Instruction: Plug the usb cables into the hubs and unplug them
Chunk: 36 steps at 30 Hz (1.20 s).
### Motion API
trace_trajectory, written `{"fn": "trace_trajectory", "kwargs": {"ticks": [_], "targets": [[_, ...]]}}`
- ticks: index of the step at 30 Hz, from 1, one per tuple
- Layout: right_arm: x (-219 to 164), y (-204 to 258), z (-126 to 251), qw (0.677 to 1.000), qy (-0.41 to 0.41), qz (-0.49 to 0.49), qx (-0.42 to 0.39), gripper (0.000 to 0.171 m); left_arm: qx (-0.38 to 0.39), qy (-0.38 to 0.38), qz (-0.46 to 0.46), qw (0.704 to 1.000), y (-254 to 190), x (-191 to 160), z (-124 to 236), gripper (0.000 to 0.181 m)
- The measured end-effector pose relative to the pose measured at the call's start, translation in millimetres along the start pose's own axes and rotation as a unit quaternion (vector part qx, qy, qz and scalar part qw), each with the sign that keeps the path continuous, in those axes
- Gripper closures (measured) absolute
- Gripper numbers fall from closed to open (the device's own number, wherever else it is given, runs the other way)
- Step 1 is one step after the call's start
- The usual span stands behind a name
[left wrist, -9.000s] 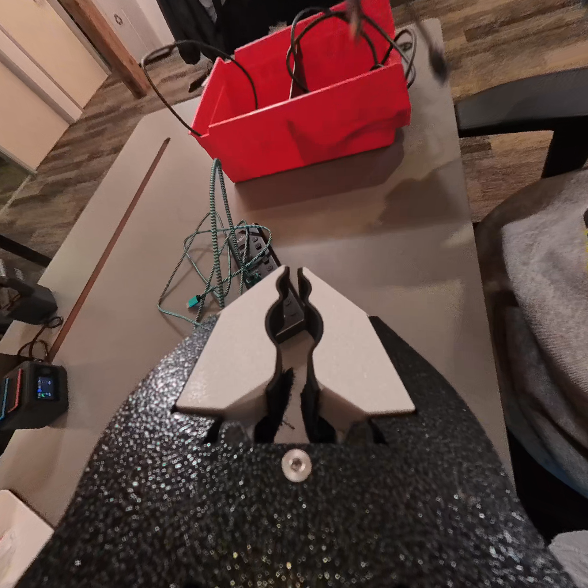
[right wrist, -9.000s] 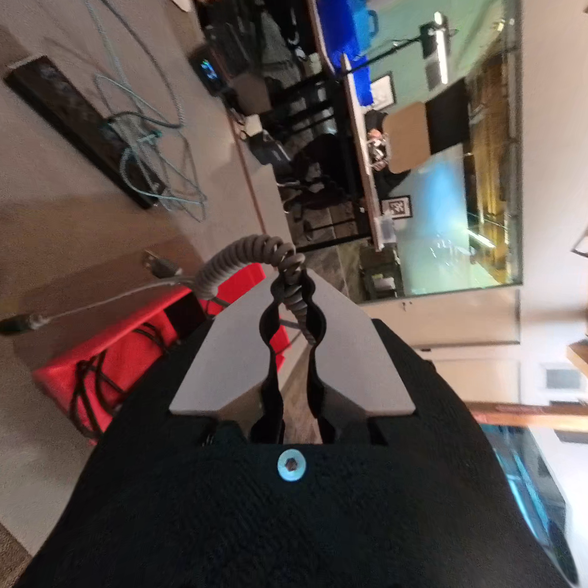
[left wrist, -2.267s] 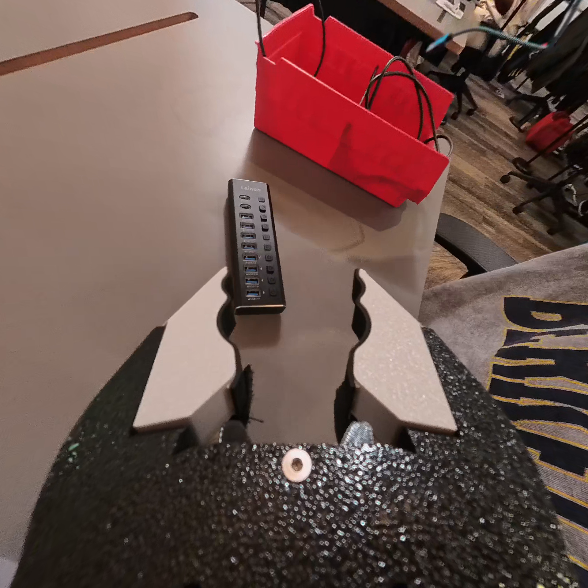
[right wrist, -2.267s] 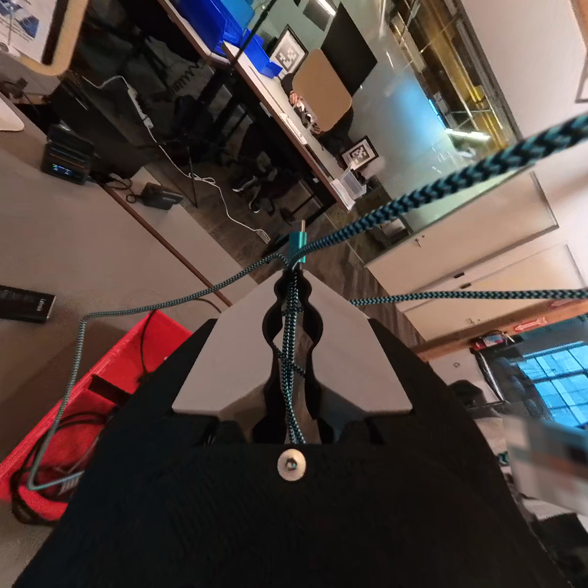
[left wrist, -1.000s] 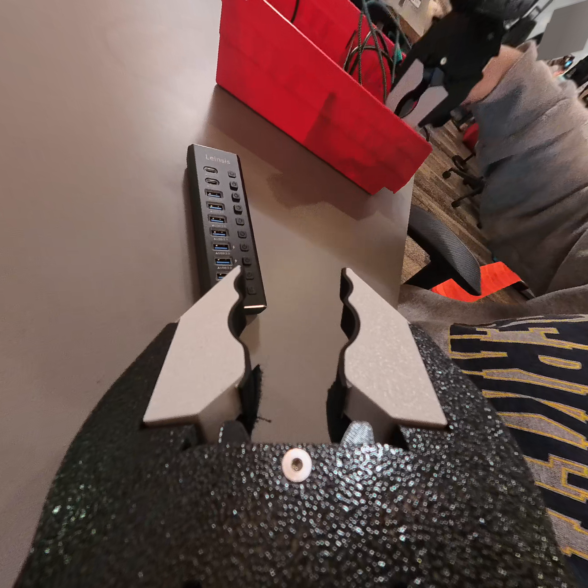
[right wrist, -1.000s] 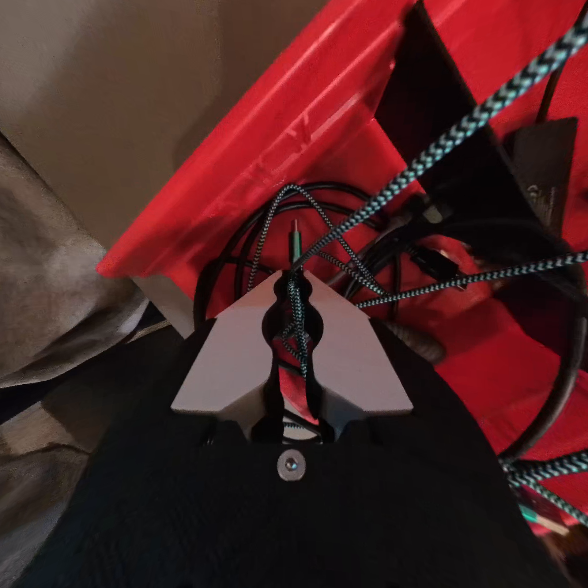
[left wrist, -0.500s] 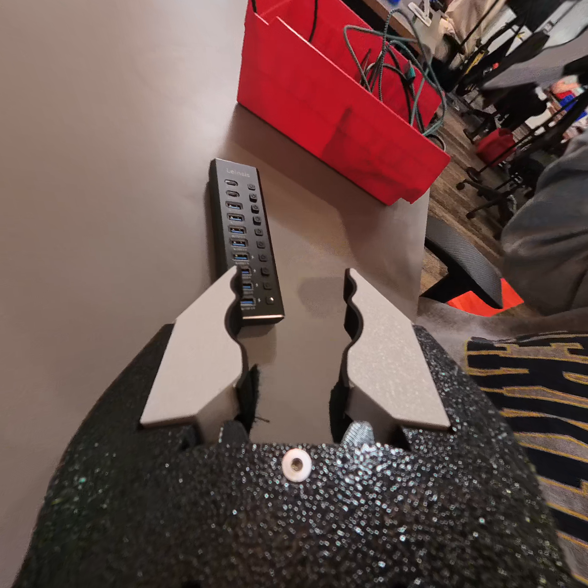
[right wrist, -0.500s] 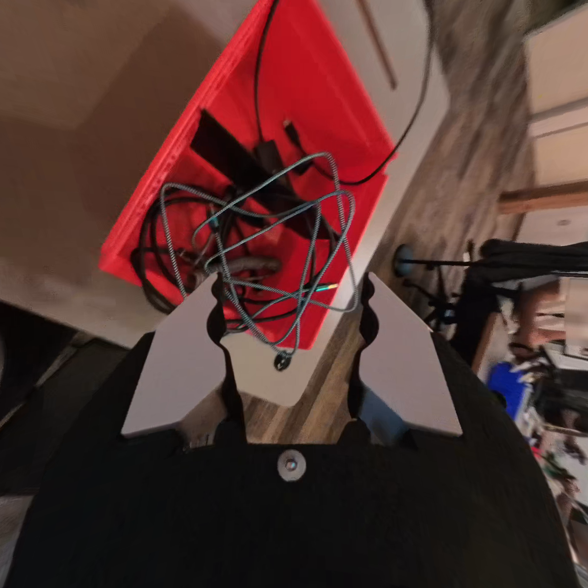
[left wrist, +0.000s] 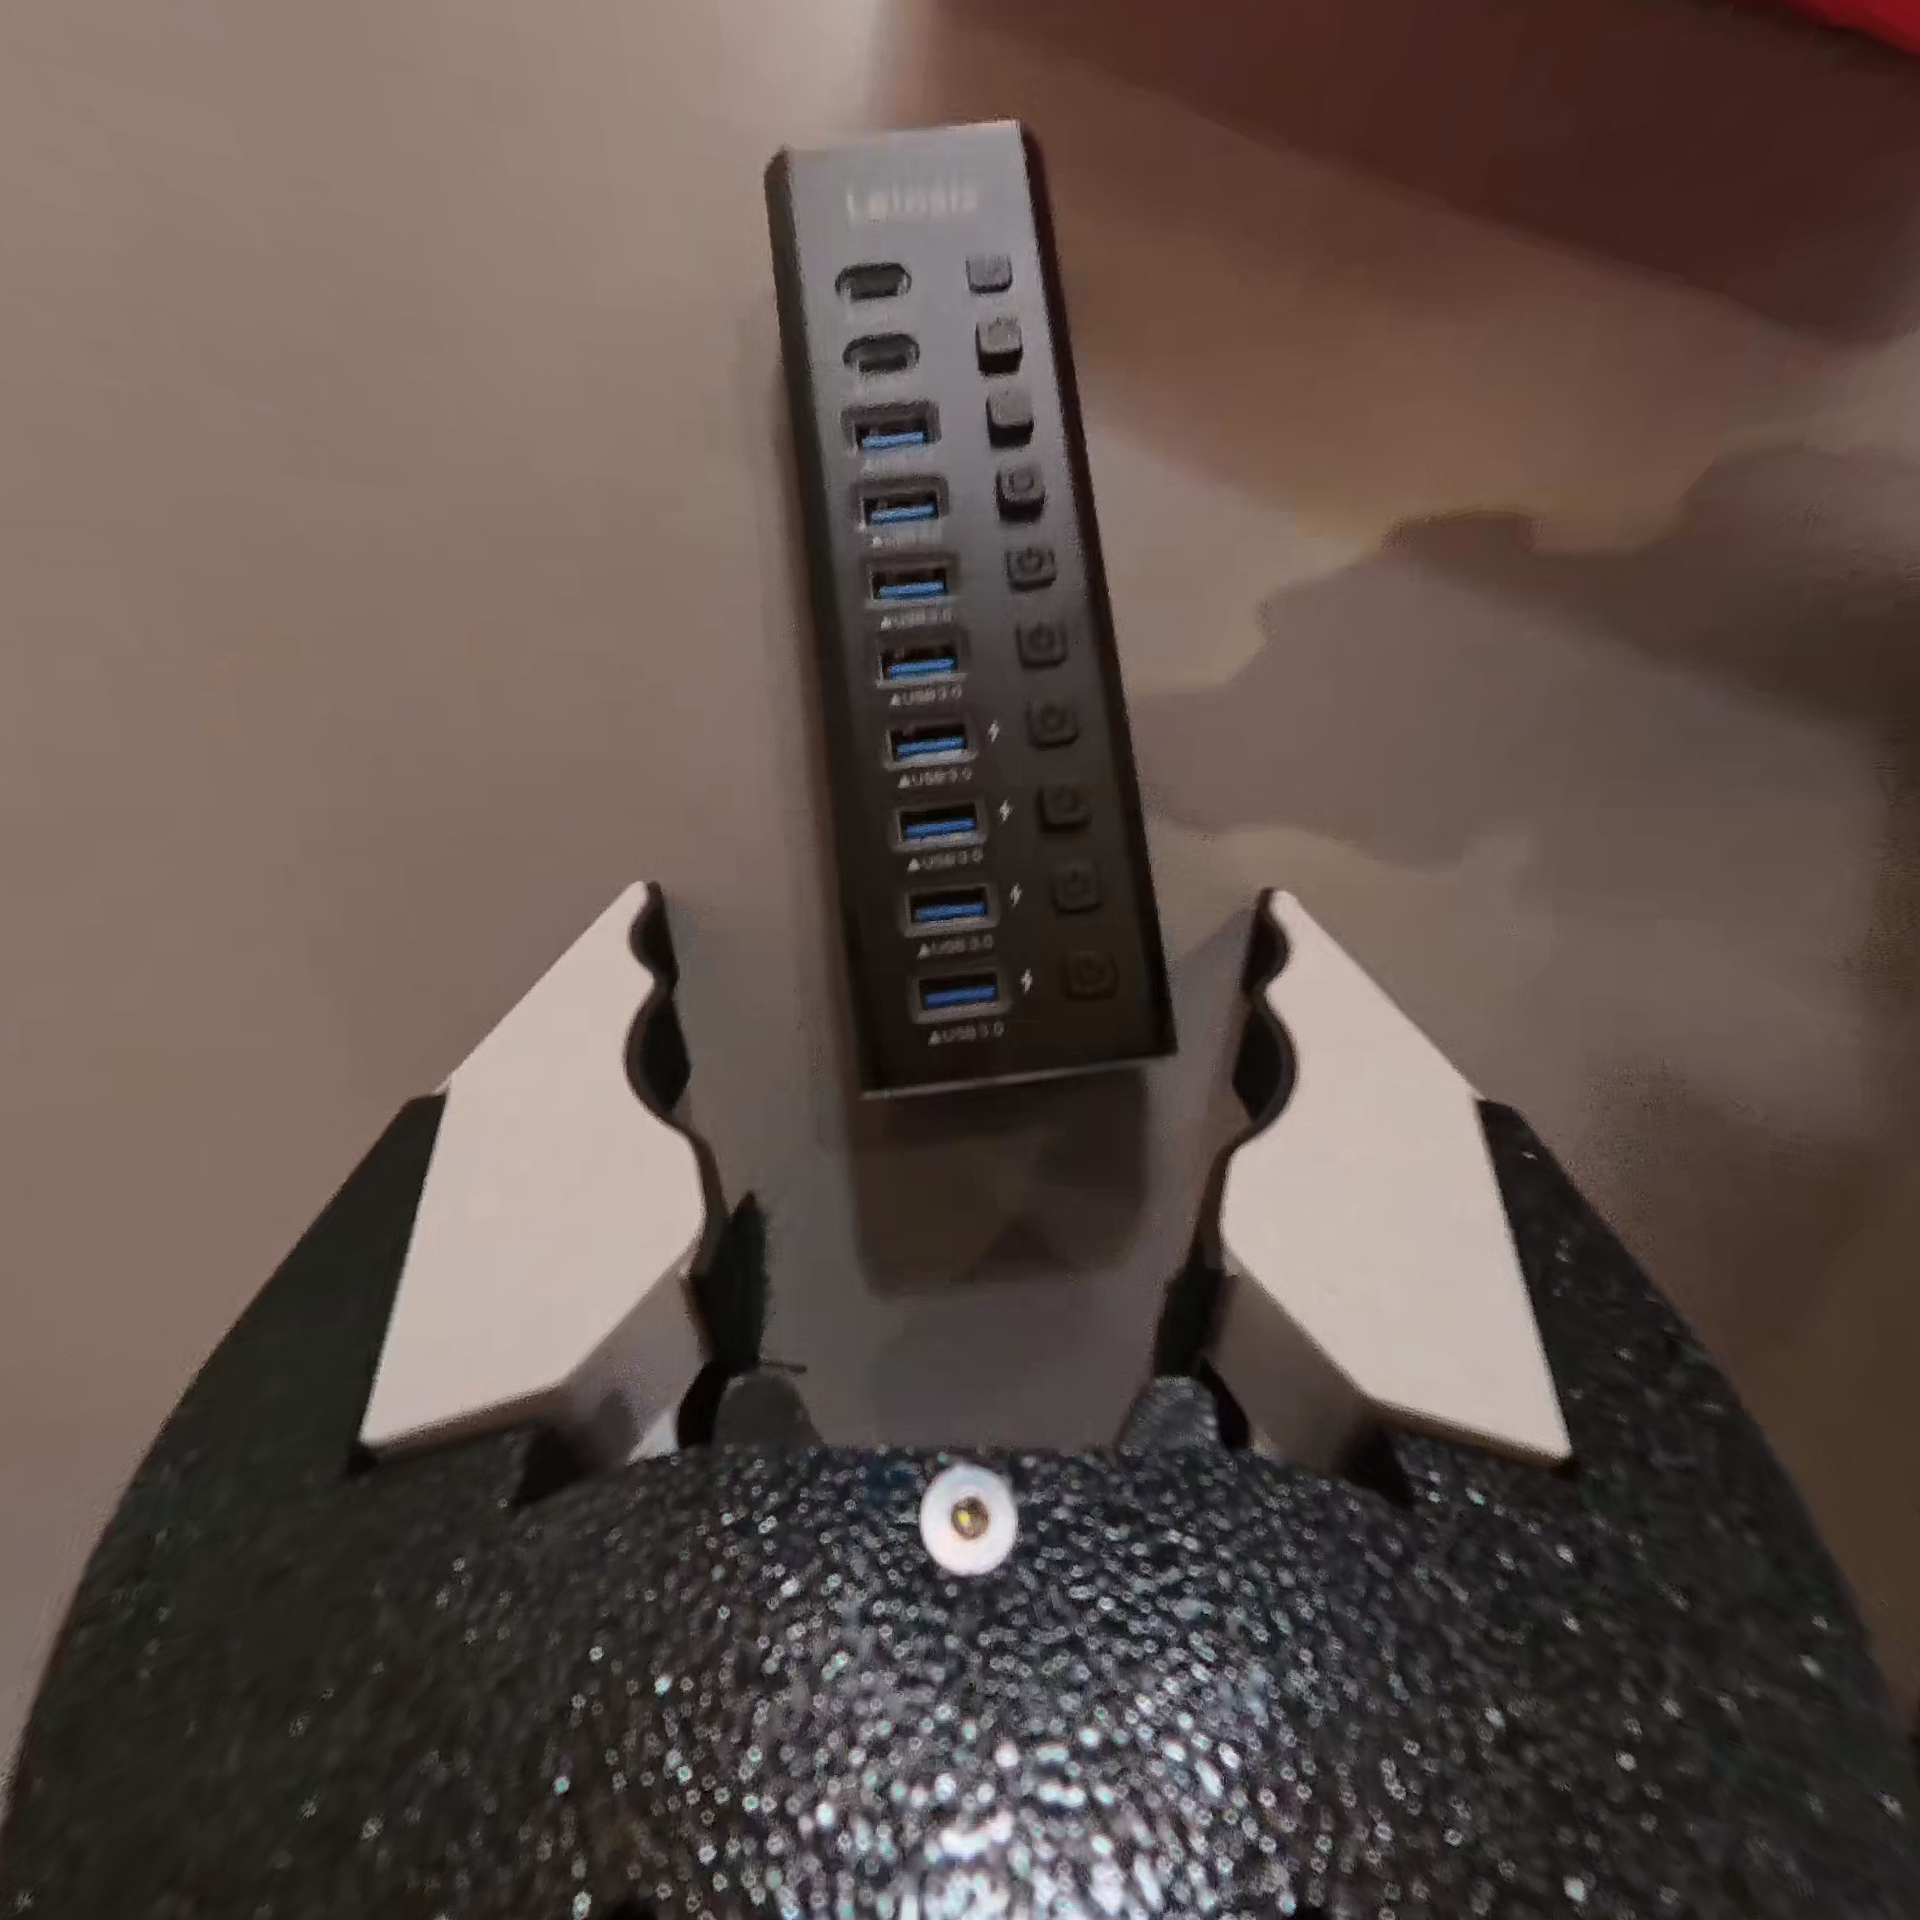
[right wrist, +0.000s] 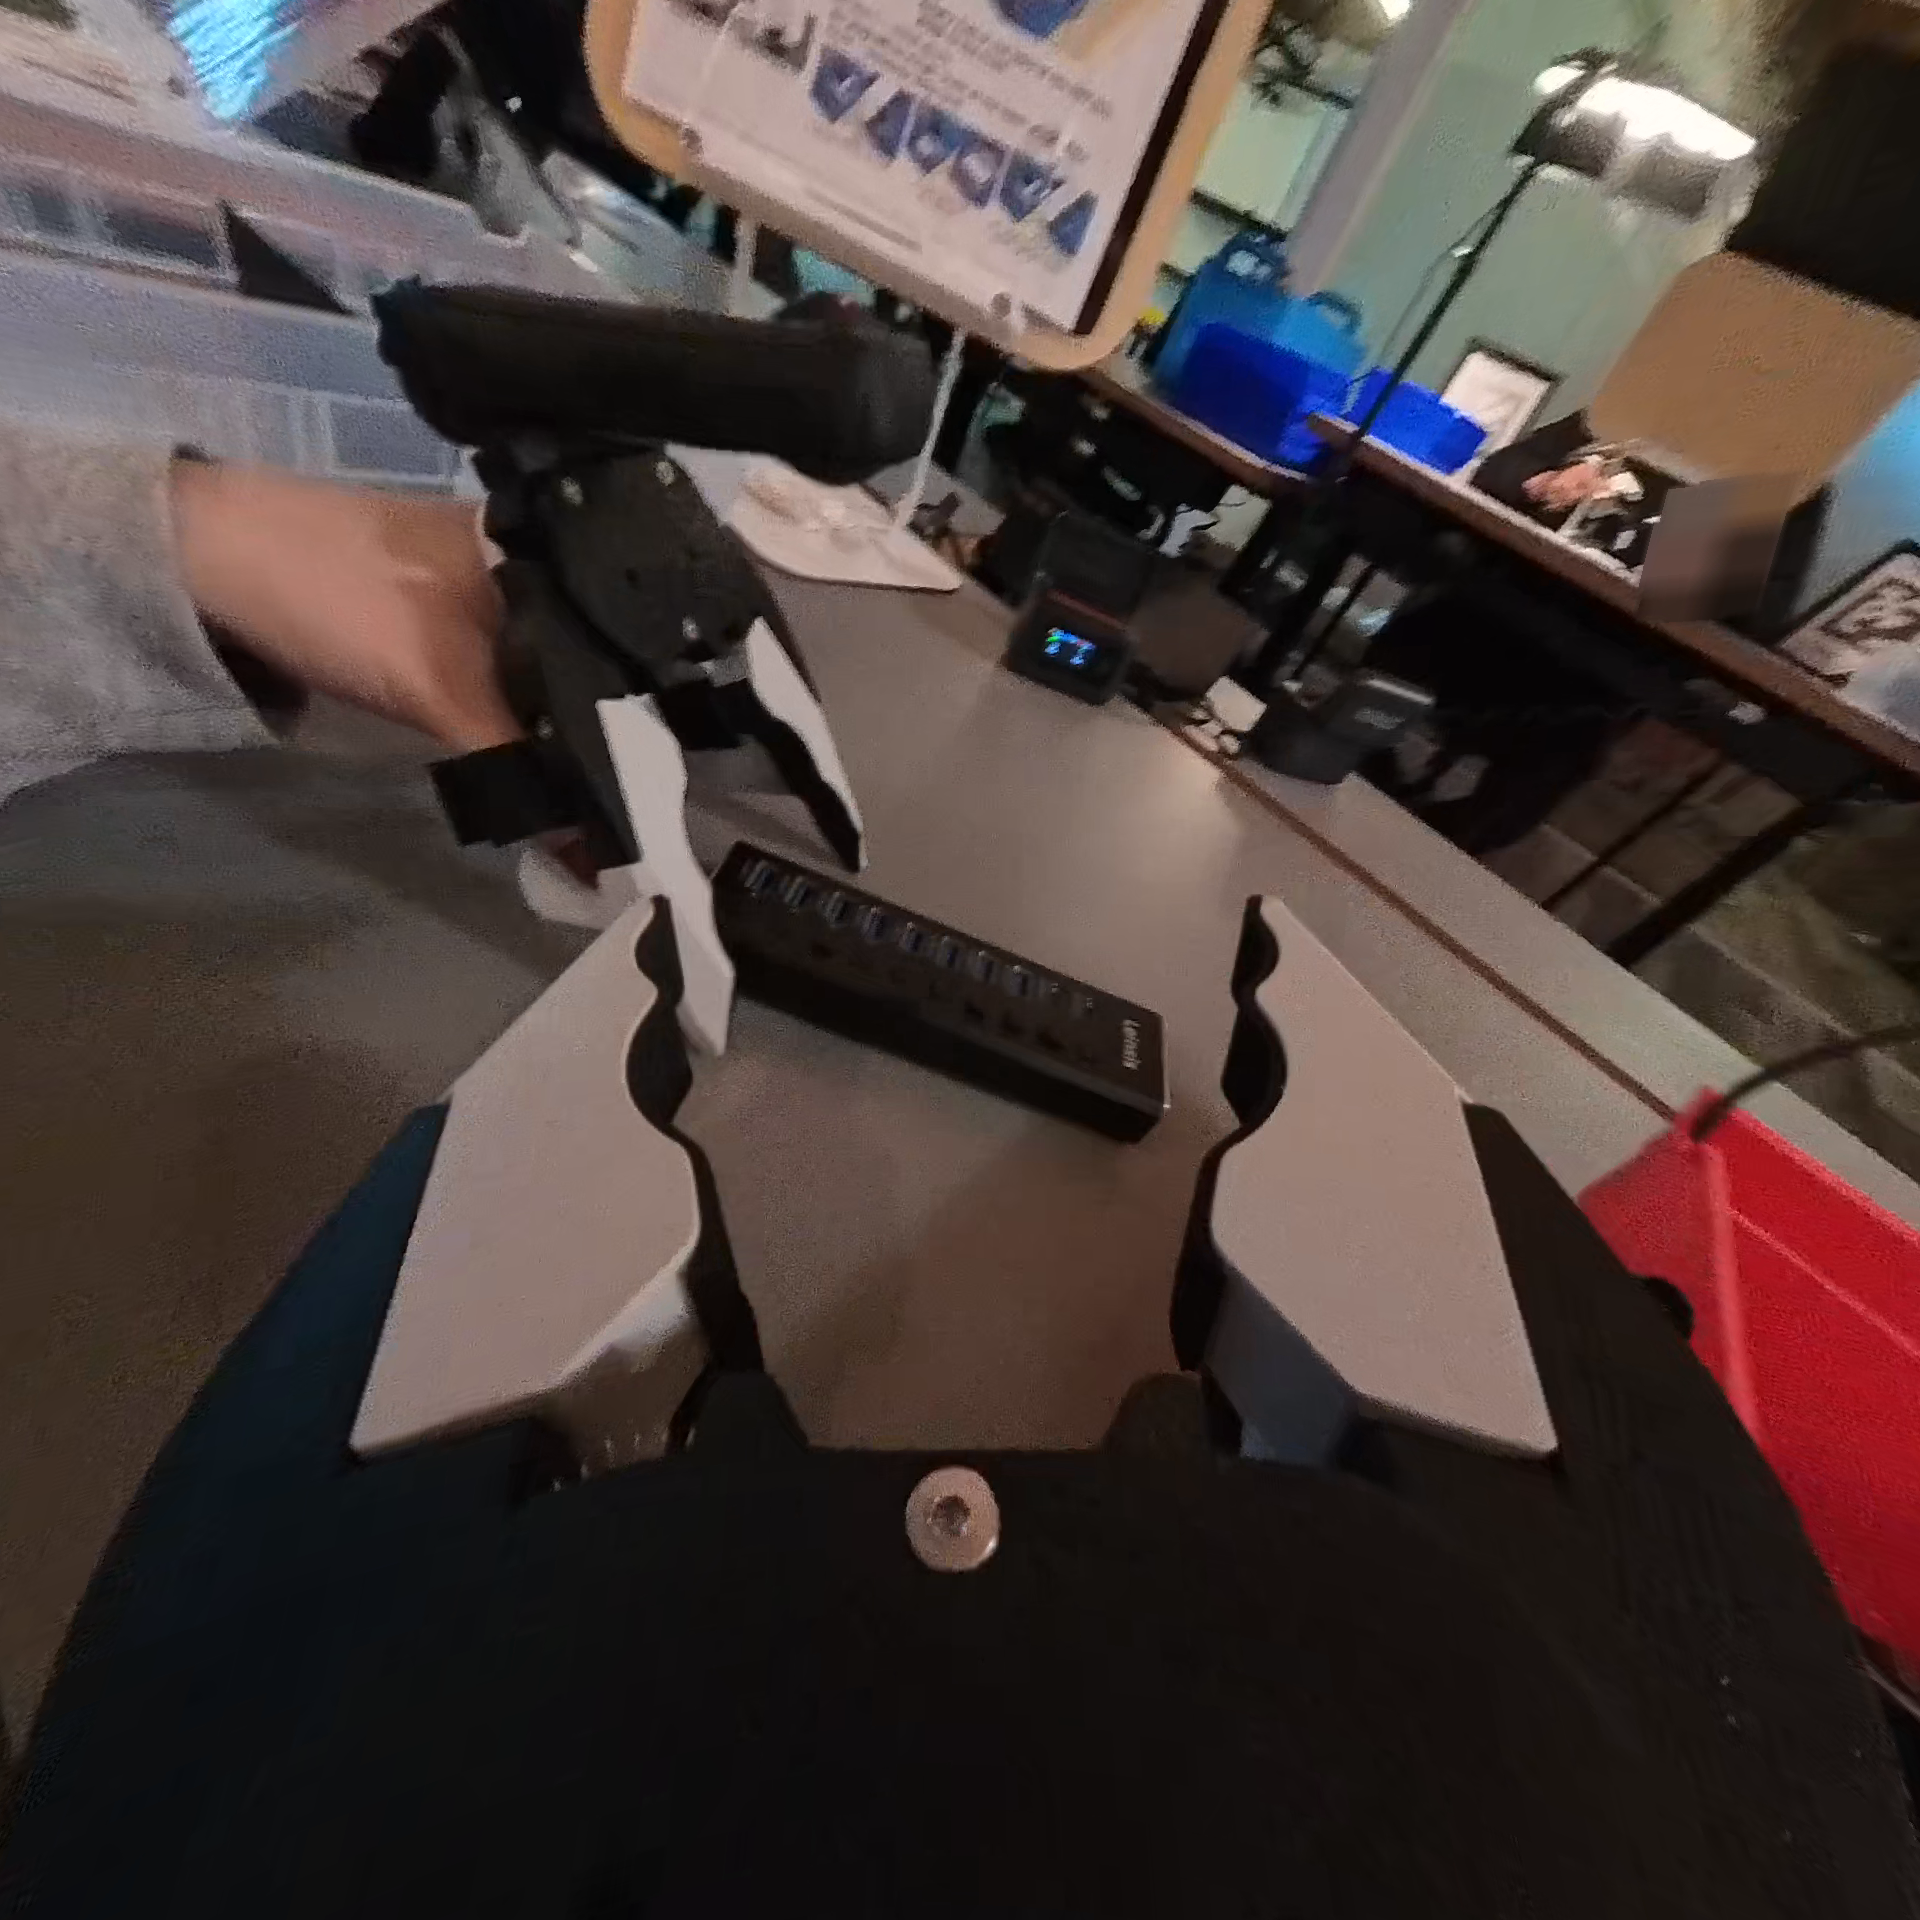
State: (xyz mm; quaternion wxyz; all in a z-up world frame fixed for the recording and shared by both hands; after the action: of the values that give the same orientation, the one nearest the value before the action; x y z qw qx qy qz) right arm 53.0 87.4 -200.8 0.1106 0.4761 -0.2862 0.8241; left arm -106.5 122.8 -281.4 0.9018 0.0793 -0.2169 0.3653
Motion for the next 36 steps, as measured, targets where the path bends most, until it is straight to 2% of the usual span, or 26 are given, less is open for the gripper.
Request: {"fn": "trace_trajectory", "kwargs": {"ticks": [1,4,8,11,13,15,18,20,22,23,24,26,28,30,33,36], "targets": [[-3,3,-7,0.999,0.014,0.018,0.023,0.063,0.007,-0.002,-0.001,1.000,0,2,-1,0.078],[-10,6,-20,0.989,0.095,0.085,0.080,0.065,0.000,-0.009,-0.009,1.000,-2,3,-1,0.091],[-8,-10,-35,0.959,0.190,0.142,0.156,0.067,-0.012,-0.012,-0.047,0.999,-7,2,2,0.108],[2,-24,-50,0.929,0.250,0.163,0.221,0.069,0.045,-0.041,-0.138,0.989,-10,3,5,0.121],[7,-28,-65,0.907,0.279,0.168,0.269,0.070,0.130,-0.070,-0.245,0.958,-16,4,9,0.121],[4,-30,-80,0.876,0.324,0.171,0.314,0.073,0.217,-0.093,-0.345,0.908,-25,3,11,0.122],[-8,-30,-98,0.826,0.388,0.166,0.374,0.077,0.312,-0.086,-0.425,0.845,-34,2,11,0.122],[-18,-27,-103,0.789,0.429,0.149,0.414,0.092,0.349,-0.078,-0.453,0.816,-38,2,10,0.122],[-22,-33,-106,0.774,0.454,0.164,0.410,0.137,0.371,-0.074,-0.476,0.794,-41,1,9,0.122],[-23,-31,-104,0.756,0.466,0.156,0.432,0.140,0.377,-0.074,-0.481,0.788,-42,1,9,0.122],[-24,-29,-103,0.746,0.476,0.144,0.443,0.143,0.377,-0.074,-0.477,0.790,-42,0,9,0.123],[-24,-27,-100,0.750,0.468,0.153,0.442,0.144,0.361,-0.083,-0.449,0.813,-39,1,10,0.121],[-24,-27,-96,0.763,0.456,0.172,0.424,0.144,0.342,-0.115,-0.394,0.845,-32,5,16,0.098],[-22,-29,-91,0.777,0.450,0.204,0.390,0.145,0.302,-0.178,-0.336,0.874,-28,8,29,0.087],[-6,-42,-74,0.802,0.432,0.235,0.339,0.145,0.248,-0.295,-0.238,0.892,-18,10,59,0.070],[27,-72,-47,0.834,0.405,0.246,0.283,0.145,0.199,-0.343,-0.136,0.908,5,3,72,0.066]]}}
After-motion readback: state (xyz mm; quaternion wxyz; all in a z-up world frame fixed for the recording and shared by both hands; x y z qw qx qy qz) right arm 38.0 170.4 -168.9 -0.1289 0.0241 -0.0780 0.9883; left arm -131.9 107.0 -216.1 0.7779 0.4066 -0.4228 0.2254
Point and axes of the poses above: each gripper's, where its closed fingertips meet, z back along the fingers, x out of its top, y = z × x across the jaws, the point moved 7 cm from there along z, back along the fingers, and after that the axes turned 14 degrees about y, right-handed, at the moved point
